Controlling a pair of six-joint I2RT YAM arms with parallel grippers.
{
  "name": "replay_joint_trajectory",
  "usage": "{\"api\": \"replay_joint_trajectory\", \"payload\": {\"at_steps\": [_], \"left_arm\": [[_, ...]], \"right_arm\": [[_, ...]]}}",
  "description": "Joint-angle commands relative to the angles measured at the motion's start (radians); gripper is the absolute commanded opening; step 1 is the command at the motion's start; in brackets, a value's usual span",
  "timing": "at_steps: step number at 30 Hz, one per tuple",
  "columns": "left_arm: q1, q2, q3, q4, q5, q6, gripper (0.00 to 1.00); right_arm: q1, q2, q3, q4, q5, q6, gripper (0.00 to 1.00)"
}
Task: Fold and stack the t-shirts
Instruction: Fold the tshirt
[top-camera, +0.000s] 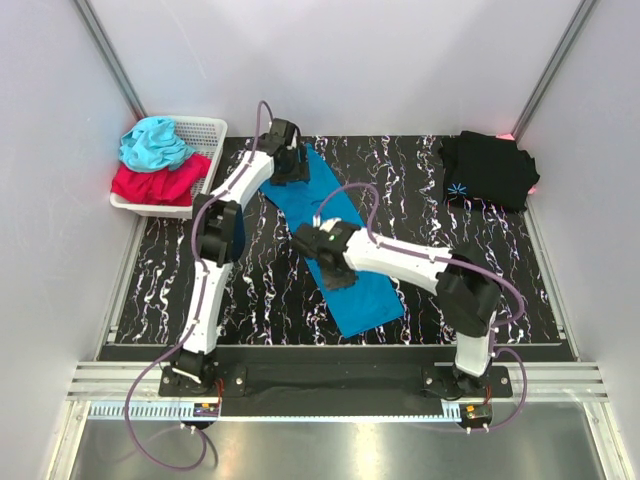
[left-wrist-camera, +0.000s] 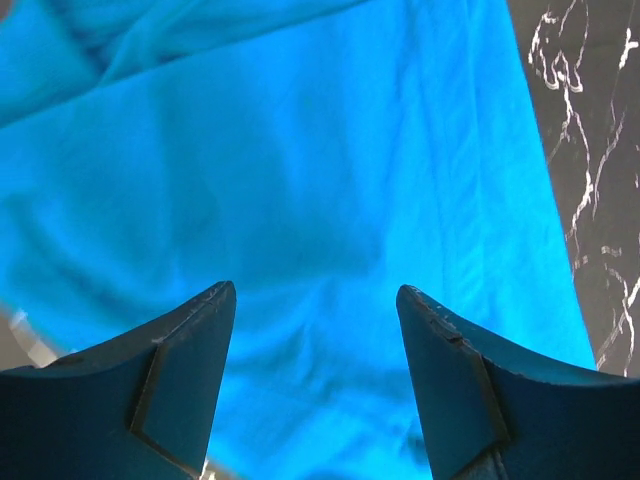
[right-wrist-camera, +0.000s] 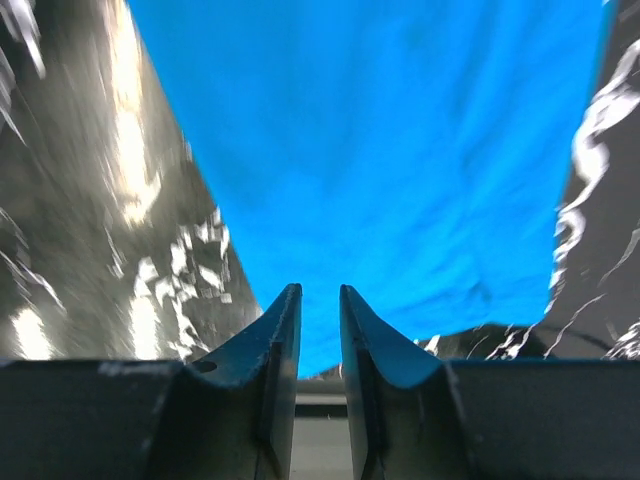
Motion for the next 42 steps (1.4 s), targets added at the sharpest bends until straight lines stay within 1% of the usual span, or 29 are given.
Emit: {"api": "replay_joint_trajectory", "payload": {"at_steps": [1,2,4,5,7,9,10,12,13,14,15,16,17,18,19,20,22,24,25,26,28,29,31,32,34,39,40,41,42], "left_arm": [[0.002,-0.205,-0.099,0.061,-0.085,0.005,0.71],[0.002,-0.255,-0.126,0.041,-0.12,-0.009,0.71],[0.0,-0.297,-0.187,0.005,-0.163,-0.056,0.72],[-0.001,-0.338,-0.209,-0.026,-0.189,-0.07,0.73],[-0.005,-0.375,-0.279,-0.058,-0.215,-0.125,0.73],[-0.024,-0.435,-0.339,-0.065,-0.203,-0.142,0.72],[-0.038,-0.453,-0.391,-0.063,-0.2,-0.157,0.72],[-0.082,-0.484,-0.431,-0.065,-0.18,-0.159,0.72],[-0.098,-0.492,-0.468,-0.065,-0.167,-0.162,0.72],[-0.11,-0.5,-0.483,-0.065,-0.135,-0.167,0.72],[-0.136,-0.501,-0.499,-0.065,-0.116,-0.173,0.72],[-0.147,-0.498,-0.522,-0.062,-0.075,-0.174,0.72],[-0.155,-0.498,-0.529,-0.062,-0.056,-0.177,0.72],[-0.169,-0.5,-0.54,-0.059,-0.039,-0.184,0.72],[-0.176,-0.504,-0.563,-0.057,-0.029,-0.188,0.72],[-0.179,-0.519,-0.574,-0.048,0.002,-0.19,0.72],[-0.192,-0.541,-0.618,-0.034,0.021,-0.199,0.72],[-0.201,-0.582,-0.661,-0.008,0.053,-0.214,0.71],[-0.205,-0.598,-0.705,0.004,0.065,-0.217,0.71],[-0.209,-0.624,-0.73,0.027,0.089,-0.222,0.71],[-0.224,-0.657,-0.799,0.067,0.135,-0.237,0.71],[-0.231,-0.667,-0.824,0.085,0.16,-0.242,0.71],[-0.262,-0.687,-0.884,0.154,0.229,-0.248,0.71],[-0.276,-0.69,-0.899,0.176,0.247,-0.248,0.71],[-0.311,-0.679,-0.916,0.23,0.313,-0.24,0.7],[-0.373,-0.636,-0.907,0.244,0.317,-0.25,0.7],[-0.391,-0.625,-0.948,0.282,0.349,-0.268,0.7],[-0.391,-0.627,-0.948,0.291,0.353,-0.268,0.7],[-0.396,-0.628,-0.957,0.299,0.357,-0.27,0.7]], "right_arm": [[-0.078,-0.001,0.093,-0.048,0.089,-0.01,0.29],[-0.13,-0.001,0.102,-0.046,0.087,-0.017,0.31],[-0.195,0.012,0.134,-0.048,0.102,-0.027,0.31],[-0.26,0.02,0.15,-0.046,0.102,-0.046,0.32],[-0.322,0.063,0.212,-0.046,0.095,-0.07,0.33],[-0.402,0.135,0.271,-0.035,0.064,-0.132,0.34],[-0.425,0.166,0.348,-0.035,0.056,-0.151,0.34],[-0.478,0.268,0.436,-0.026,0.004,-0.233,0.35],[-0.491,0.305,0.537,-0.028,-0.006,-0.257,0.35],[-0.499,0.342,0.591,-0.032,-0.004,-0.302,0.35],[-0.517,0.418,0.651,-0.043,0.01,-0.326,0.35],[-0.528,0.463,0.791,-0.089,0.012,-0.344,0.36],[-0.542,0.51,0.876,-0.122,0.007,-0.361,0.35],[-0.555,0.605,0.967,-0.155,-0.026,-0.367,0.35],[-0.58,0.646,1.13,-0.181,-0.045,-0.369,0.35],[-0.591,0.704,1.189,-0.199,-0.078,-0.373,0.35],[-0.618,0.726,1.263,-0.183,-0.131,-0.383,0.34],[-0.634,0.71,1.238,-0.088,-0.195,-0.386,0.34],[-0.638,0.695,1.172,-0.042,-0.236,-0.392,0.34],[-0.646,0.669,1.135,0.056,-0.311,-0.401,0.35],[-0.654,0.652,1.051,0.182,-0.423,-0.427,0.35],[-0.654,0.655,1.043,0.205,-0.527,-0.441,0.34],[-0.652,0.675,1.066,0.236,-0.62,-0.452,0.34],[-0.654,0.705,1.079,0.242,-0.723,-0.455,0.35],[-0.654,0.736,1.125,0.25,-0.795,-0.453,0.34],[-0.655,0.766,1.133,0.319,-0.921,-0.433,0.35],[-0.655,0.787,1.144,0.389,-1.05,-0.442,0.37],[-0.658,0.787,1.144,0.396,-1.051,-0.441,0.37],[-0.658,0.816,1.153,0.397,-1.091,-0.442,0.37]]}}
